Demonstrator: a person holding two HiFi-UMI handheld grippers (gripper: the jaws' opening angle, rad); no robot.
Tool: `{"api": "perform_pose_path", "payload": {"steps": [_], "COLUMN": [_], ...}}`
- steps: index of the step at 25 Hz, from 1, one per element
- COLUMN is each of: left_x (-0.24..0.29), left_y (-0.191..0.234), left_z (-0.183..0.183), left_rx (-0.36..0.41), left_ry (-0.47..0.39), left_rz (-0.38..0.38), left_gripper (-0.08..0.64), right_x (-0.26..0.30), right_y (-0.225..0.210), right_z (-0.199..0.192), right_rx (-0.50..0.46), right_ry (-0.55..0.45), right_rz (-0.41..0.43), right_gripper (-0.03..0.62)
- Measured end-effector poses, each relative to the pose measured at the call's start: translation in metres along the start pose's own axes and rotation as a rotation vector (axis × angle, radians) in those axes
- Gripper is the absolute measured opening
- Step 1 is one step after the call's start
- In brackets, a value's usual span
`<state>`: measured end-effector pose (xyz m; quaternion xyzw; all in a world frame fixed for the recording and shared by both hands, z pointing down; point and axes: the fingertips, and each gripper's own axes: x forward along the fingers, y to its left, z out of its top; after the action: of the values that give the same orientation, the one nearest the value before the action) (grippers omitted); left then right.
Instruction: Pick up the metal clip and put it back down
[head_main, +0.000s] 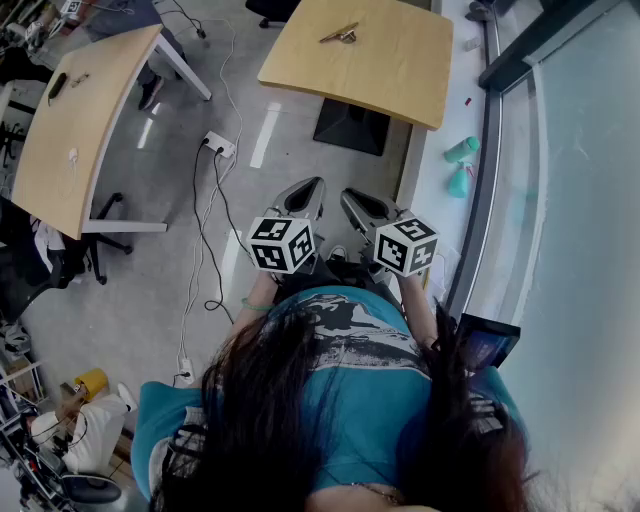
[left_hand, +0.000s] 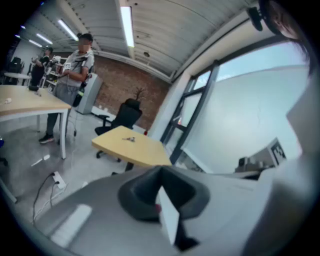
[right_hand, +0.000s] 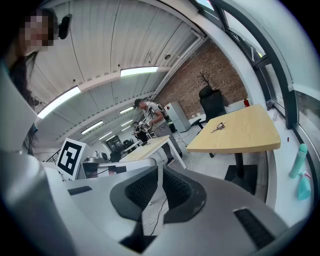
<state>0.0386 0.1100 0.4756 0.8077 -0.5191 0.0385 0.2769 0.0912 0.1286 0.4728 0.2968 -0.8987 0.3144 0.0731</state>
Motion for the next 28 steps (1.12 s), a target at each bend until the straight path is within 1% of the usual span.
{"api": "perform_pose_path", "payload": {"steps": [4, 7, 10, 15, 22, 28], "left_x": [0.005, 0.015, 0.030, 0.057, 0.104, 0.145], "left_y": [0.007, 0.010, 0.017, 0.037, 0.084, 0.136], "left_z": [0.008, 0.023, 0.039, 0.056, 0.088, 0.133], "left_rx": [-0.004, 0.015, 0.033, 0.044, 0.030, 0.023], "left_ry": [0.001, -0.014, -0.031, -0.028, -0.012, 0.010], "left_rz": [0.001, 0.005, 0.004, 0.000, -0.024, -0.068], "left_gripper": [0.003, 0.003, 0.005, 0.004, 0.005, 0.004], "right_x": [0.005, 0.008, 0.016, 0.040, 0.094, 0.163], "right_y": [-0.006, -0.016, -0.025, -0.043, -0.075, -0.093], "right_z": [0.006, 0.015, 0.019, 0.031, 0.070, 0.116], "right_rx": [0.013, 0.030, 0.041, 0.051, 0.074, 0.081], "right_ry": [-0.009, -0.017, -0.012, -0.002, -0.003, 0.005], "right_rz": [-0.005, -0.006, -0.004, -0.011, -0.036, -0.052], "right_gripper": [0.038, 0.038, 0.038, 0.038, 0.038, 0.038]}}
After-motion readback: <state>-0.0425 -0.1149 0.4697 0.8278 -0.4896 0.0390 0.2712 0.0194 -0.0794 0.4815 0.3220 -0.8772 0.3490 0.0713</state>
